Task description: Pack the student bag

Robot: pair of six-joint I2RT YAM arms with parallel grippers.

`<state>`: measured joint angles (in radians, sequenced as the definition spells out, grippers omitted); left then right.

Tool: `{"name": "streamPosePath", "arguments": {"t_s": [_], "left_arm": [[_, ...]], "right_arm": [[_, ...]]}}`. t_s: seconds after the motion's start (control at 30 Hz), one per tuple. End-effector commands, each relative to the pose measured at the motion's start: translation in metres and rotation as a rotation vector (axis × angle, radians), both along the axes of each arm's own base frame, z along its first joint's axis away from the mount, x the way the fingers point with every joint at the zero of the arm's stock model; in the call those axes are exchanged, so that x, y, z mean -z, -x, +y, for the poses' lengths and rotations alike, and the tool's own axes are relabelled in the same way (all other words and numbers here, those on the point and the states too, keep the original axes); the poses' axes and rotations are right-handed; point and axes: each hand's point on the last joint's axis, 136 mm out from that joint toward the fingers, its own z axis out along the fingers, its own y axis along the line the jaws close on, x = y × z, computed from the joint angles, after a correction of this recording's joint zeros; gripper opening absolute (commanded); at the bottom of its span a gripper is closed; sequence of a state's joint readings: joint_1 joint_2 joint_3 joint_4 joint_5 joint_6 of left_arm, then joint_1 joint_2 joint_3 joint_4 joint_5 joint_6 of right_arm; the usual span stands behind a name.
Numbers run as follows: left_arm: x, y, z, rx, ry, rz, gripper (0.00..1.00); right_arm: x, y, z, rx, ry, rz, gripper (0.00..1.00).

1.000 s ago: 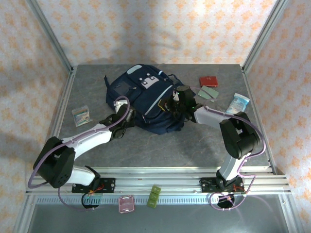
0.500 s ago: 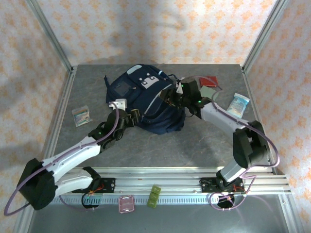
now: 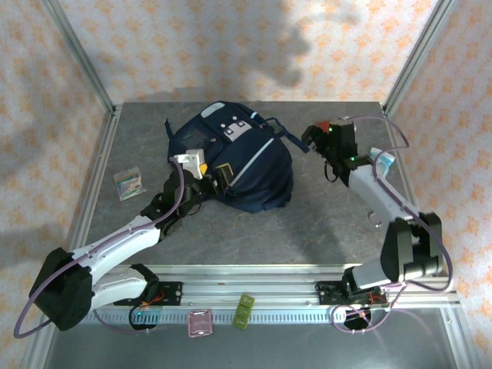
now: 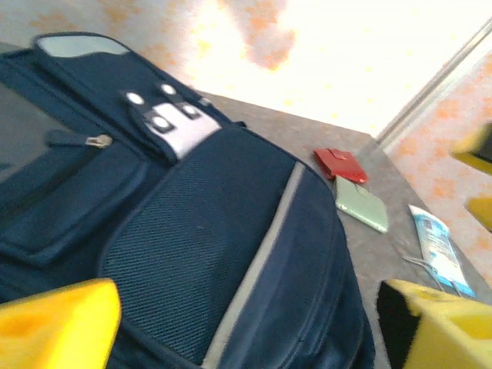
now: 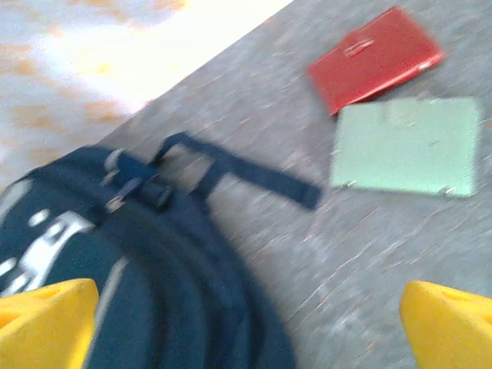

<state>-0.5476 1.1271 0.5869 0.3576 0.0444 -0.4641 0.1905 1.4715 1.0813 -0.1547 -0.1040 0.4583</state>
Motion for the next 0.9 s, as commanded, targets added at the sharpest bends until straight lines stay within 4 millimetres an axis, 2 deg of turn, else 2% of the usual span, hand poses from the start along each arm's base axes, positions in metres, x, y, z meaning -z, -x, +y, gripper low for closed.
{"name": "streamPosePath", "arguments": {"t_s": [0.0,0.13,0.23,0.37,0.47,0.57,0.67,0.73,0.87], "left_arm": [[-0.008,0.003,-0.022,0.091,0.105,-0.003,0.83],[-0.003,0.016,-0.035,0.138,0.146,0.008,0.82],[0.003,0.023,-0.037,0.150,0.154,0.020,0.82],[0.014,0.027,-0.030,0.130,0.144,0.032,0.81],[0.018,0.028,-0.027,0.111,0.170,0.050,0.81],[0.021,0.027,-0.026,0.102,0.166,0.057,0.81],[0.022,0.026,-0.027,0.099,0.168,0.061,0.81],[0.024,0.025,-0.027,0.096,0.170,0.065,0.81],[0.028,0.024,-0.030,0.106,0.172,0.075,0.81]], "right_arm": [[0.015,-0.030,-0.041,0.112,0.132,0.032,0.98],[0.046,-0.072,-0.073,0.148,0.135,0.093,0.94],[0.065,-0.101,-0.089,0.139,0.128,0.124,0.93],[0.089,-0.131,-0.099,0.089,0.100,0.173,0.88],[0.108,-0.144,-0.094,0.024,0.074,0.220,0.81],[0.123,-0.145,-0.090,-0.009,0.062,0.254,0.75],[0.139,-0.136,-0.083,-0.035,0.030,0.291,0.69],[0.147,-0.125,-0.076,-0.052,0.002,0.322,0.63],[0.149,-0.095,-0.062,-0.073,-0.025,0.357,0.61]]}}
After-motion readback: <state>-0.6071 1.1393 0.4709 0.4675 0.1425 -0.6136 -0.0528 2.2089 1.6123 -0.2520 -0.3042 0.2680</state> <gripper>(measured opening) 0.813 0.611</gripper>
